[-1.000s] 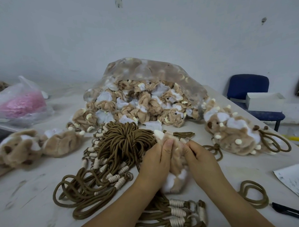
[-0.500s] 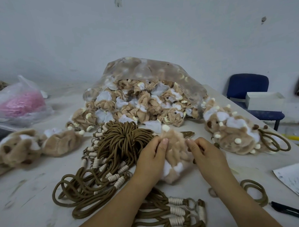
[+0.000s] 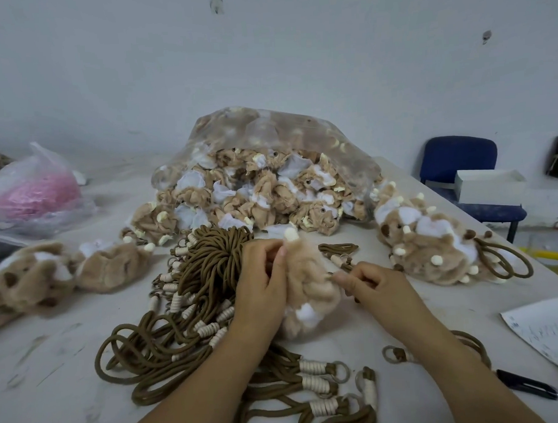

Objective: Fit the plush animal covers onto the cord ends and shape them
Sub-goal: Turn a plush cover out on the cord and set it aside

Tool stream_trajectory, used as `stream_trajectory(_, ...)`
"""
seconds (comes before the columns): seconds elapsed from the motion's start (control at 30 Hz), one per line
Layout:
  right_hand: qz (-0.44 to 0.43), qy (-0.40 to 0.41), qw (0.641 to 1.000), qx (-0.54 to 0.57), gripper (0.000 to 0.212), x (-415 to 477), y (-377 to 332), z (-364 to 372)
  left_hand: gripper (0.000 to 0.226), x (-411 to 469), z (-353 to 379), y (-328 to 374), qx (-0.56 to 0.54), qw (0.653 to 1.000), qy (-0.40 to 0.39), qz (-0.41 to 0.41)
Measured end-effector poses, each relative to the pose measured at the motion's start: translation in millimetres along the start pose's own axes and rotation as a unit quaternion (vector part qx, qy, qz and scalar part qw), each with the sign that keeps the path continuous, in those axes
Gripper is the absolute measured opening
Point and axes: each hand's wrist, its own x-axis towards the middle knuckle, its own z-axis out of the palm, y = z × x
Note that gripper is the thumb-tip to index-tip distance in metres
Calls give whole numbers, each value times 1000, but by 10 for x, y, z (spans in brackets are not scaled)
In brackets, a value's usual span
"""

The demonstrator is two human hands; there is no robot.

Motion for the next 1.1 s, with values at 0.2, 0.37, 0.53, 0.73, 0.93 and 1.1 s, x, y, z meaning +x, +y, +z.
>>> stream_trajectory(0.2, 42, 62, 996, 53, 64, 19, -46, 29, 47, -64, 7, 162, 141, 976, 23, 162)
stream_trajectory(0.37, 39, 74, 995, 61, 55, 6, -58, 22, 81, -96, 157, 117, 185, 969, -130, 99)
stream_trajectory(0.53, 10, 41, 998, 47, 64, -3, -58, 75, 60, -45, 76, 49, 97, 989, -95, 59)
stream_trajectory(0.73, -7, 76, 997, -19, 63, 22, 7, -5, 33, -12, 25, 31, 82, 995, -14, 58)
stream_trajectory(0.93, -102, 40, 976, -190, 54, 51, 24, -117, 46, 53, -100, 19, 79, 995, 53, 41)
stream_trajectory(1.1, -63, -26, 997, -45, 58, 11, -8, 23, 48, 35, -107, -8, 20, 1000, -18, 4)
